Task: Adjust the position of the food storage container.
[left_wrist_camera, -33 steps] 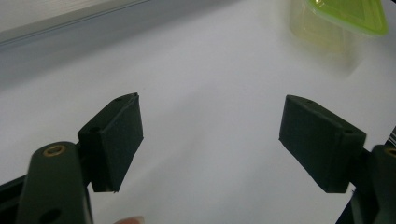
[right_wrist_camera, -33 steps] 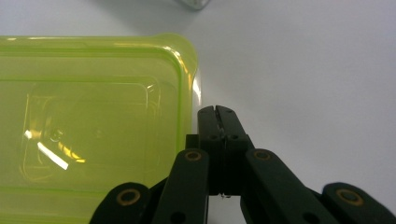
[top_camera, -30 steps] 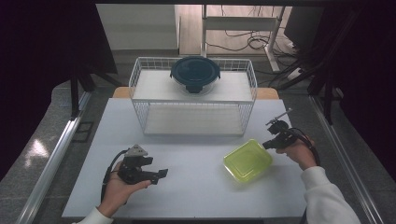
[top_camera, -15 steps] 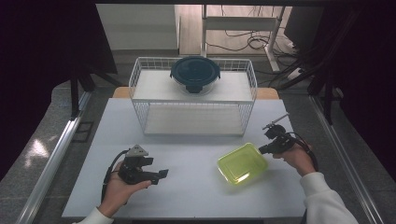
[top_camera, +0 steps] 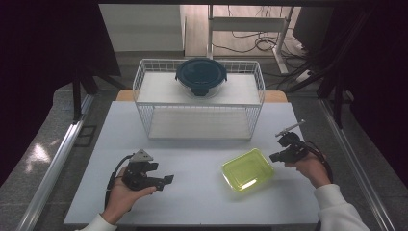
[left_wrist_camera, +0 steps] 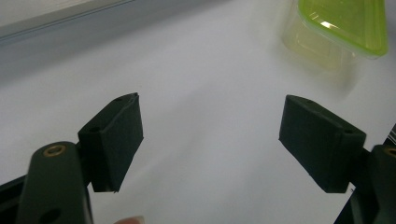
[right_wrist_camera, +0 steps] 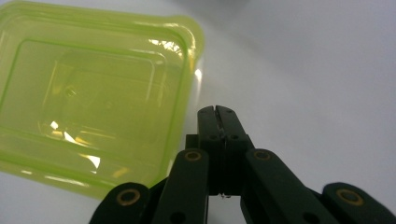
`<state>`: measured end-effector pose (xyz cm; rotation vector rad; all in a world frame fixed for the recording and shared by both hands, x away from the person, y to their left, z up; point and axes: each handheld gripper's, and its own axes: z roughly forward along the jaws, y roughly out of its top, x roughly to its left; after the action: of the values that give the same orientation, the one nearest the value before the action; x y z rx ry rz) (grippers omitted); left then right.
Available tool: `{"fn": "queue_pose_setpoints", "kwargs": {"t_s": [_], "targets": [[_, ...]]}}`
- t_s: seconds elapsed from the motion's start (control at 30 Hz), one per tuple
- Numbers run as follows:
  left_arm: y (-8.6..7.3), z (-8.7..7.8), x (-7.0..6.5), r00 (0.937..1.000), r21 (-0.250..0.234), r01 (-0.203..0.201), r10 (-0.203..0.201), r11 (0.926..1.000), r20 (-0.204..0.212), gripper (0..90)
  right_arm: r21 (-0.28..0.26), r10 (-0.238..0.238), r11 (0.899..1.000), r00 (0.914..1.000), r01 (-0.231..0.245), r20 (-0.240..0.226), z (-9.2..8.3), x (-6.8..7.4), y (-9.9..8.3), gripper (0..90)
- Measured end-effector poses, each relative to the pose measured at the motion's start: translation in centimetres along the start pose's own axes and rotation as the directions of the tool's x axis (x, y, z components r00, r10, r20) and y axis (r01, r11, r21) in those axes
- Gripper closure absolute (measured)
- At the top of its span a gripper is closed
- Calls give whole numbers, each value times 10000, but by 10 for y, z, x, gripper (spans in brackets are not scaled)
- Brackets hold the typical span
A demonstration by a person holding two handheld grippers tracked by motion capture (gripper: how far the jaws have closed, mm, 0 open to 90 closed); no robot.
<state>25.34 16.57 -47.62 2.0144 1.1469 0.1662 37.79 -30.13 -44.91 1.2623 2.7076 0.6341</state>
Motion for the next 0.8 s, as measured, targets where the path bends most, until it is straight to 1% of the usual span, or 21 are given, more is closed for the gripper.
{"fn": "queue_pose_setpoints", "kwargs": {"t_s": [0.07, 0.13, 0.23, 0.3, 0.43, 0.6, 0.7, 0.8], "targets": [[0, 0, 0, 10000, 2, 0, 0, 10000, 7, 210, 21, 113, 9999, 9999, -113, 19, -1, -1, -6, 886], [0, 0, 0, 10000, 26, -11, 11, 10000, 1, 210, 114, 83, 9999, 10000, -83, 46, -1, -1, -13, 886], [0, 1, -1, 10000, 34, -13, 13, 10000, 1, 210, 231, 70, 9997, 10000, -70, -12, 3, 2, -21, 886], [0, 1, -1, 10000, 22, -22, 22, 10000, 10, 210, 323, -35, 9995, 10000, 36, -38, 5, 6, -25, 886], [0, 1, -2, 10000, 36, -18, 18, 10000, 11, 210, 491, -196, 9986, 9998, 196, -5, 10, 11, -31, 886], [0, 1, -1, 10000, 53, 1, -1, 10000, -13, 210, 464, -176, 9988, 9998, 181, -103, 12, 17, -35, 886], [0, 1, -1, 10000, 58, 1, -1, 10000, -20, 210, 485, -364, 9981, 9992, 370, -142, 13, 25, -35, 886], [0, 1, -1, 10000, 57, 4, -4, 10000, -25, 210, 506, -675, 9964, 9974, 687, -251, 15, 35, -34, 886]]}}
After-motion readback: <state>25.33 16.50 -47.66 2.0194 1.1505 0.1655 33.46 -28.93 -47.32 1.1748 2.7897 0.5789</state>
